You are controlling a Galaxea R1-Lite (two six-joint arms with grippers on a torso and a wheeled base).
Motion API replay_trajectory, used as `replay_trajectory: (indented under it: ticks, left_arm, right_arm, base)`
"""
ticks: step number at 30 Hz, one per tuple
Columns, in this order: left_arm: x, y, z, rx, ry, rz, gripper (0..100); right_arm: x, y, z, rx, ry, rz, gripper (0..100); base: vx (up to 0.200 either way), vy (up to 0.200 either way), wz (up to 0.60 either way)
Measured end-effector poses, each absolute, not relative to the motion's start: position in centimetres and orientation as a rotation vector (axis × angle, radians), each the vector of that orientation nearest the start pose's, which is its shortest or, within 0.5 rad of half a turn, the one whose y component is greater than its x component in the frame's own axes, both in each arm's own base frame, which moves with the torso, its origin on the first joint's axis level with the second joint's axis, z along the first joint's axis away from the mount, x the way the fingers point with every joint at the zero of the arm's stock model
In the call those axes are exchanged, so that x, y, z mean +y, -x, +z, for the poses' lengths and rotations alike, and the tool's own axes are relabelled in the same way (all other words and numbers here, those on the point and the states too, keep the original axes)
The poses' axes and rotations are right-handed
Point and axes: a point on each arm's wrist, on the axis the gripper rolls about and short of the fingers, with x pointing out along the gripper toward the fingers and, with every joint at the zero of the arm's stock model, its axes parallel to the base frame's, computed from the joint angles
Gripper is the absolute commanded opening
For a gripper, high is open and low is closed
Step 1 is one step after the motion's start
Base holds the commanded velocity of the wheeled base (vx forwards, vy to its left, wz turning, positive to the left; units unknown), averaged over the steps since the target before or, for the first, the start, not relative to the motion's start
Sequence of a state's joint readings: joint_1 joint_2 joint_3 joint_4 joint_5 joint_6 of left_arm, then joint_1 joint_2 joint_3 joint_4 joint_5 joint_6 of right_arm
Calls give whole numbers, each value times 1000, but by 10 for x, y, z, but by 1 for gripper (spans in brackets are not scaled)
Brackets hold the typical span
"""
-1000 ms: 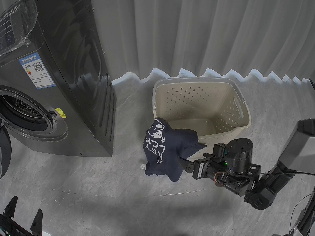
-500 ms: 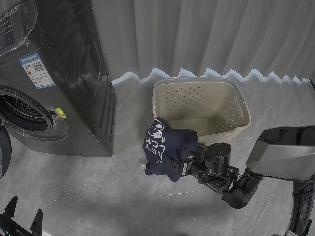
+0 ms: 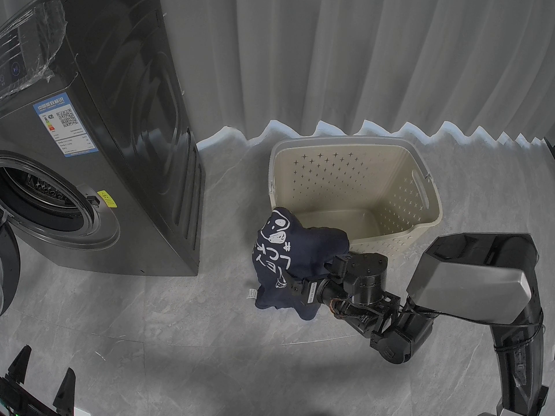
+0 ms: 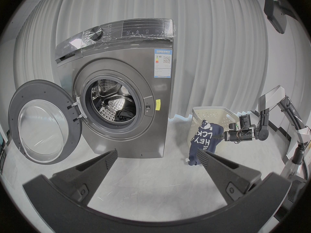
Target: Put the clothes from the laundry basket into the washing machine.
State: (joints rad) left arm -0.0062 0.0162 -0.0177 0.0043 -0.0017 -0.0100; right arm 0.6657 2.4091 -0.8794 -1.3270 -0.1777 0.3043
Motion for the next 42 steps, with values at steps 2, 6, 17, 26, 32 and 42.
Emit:
replay_trajectory:
  ticks: [2,6,17,26,32,42]
  left_arm:
    - [0,23,80,3,10,-7,100]
    - [0,23,80,3,10,-7,100]
    - [0,23,80,3,11,-7,100]
    - [0,23,80,3,12,-7,100]
    - [0,23,80,3,15,-7,100]
    - [0,23,80,3,19,-6,100]
  right_arm:
    - [248,-324,7,255,-216,450,100]
    - [249,-329,5,245,-220,444,100]
    - [251,-332,6,197,-243,446,0]
    - [248,-308,34,177,-256,494,0]
    - [235,-283,81,116,-295,539,0]
    - [203,-235,159,-32,-398,632,0]
  base:
    - [0,0,0]
    - [0,0,0]
    - [0,0,0]
    - [0,0,0]
    - [0,0,0]
    - [0,0,0]
